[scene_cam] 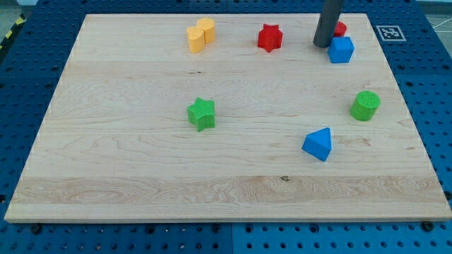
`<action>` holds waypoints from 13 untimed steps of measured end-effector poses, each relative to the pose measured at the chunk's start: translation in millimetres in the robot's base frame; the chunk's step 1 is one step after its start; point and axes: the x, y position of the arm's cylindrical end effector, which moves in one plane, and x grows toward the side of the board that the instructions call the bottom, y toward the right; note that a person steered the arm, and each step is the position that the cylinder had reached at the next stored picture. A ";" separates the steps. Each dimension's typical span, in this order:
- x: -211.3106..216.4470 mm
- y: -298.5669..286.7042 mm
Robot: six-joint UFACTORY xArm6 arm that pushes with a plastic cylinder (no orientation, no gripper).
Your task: Push the red star to the blue cube and the red circle
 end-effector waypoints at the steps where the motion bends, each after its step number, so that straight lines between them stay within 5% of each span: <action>1: -0.9 0.0; 5: -5.1 -28.8; 7: -84.2 -57.0; 10: -61.2 -178.8; 13: -33.1 -147.5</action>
